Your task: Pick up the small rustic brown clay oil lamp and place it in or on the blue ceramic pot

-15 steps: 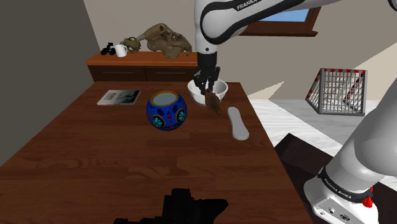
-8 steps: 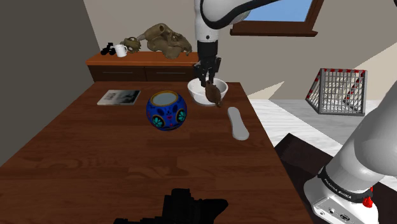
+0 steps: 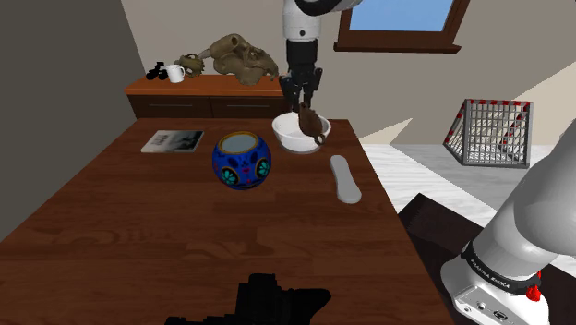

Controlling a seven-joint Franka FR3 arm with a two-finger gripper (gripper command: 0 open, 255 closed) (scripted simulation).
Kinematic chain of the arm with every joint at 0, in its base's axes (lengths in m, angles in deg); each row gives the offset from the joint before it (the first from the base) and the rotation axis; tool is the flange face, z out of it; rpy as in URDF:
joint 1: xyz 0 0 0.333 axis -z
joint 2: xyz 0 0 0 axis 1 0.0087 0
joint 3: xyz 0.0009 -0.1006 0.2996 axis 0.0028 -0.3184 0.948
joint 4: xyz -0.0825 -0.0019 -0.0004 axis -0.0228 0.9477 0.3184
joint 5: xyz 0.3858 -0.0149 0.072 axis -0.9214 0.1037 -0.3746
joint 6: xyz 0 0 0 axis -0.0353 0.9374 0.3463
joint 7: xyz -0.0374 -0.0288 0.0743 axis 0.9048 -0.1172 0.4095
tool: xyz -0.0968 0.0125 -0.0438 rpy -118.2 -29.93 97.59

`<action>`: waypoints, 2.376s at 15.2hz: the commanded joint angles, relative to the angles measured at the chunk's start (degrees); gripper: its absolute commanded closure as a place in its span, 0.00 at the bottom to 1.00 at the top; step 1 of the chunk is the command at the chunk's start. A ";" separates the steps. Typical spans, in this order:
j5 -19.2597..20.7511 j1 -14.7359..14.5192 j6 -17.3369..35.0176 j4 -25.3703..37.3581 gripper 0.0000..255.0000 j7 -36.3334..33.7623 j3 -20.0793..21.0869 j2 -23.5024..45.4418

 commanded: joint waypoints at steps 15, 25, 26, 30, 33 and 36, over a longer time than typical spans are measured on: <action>8.87 -12.76 -16.05 46.47 1.00 -13.11 3.62 31.76; 9.02 -12.75 -9.56 40.71 1.00 -13.99 3.52 32.60; 8.99 -12.60 -8.67 39.64 1.00 -14.03 3.53 32.43; 8.92 -12.14 -5.39 35.87 1.00 -14.18 3.53 31.98; 8.92 -12.13 -5.39 35.87 1.00 -14.18 3.53 31.98; 8.92 -12.14 -5.39 35.87 1.00 -14.18 3.53 31.98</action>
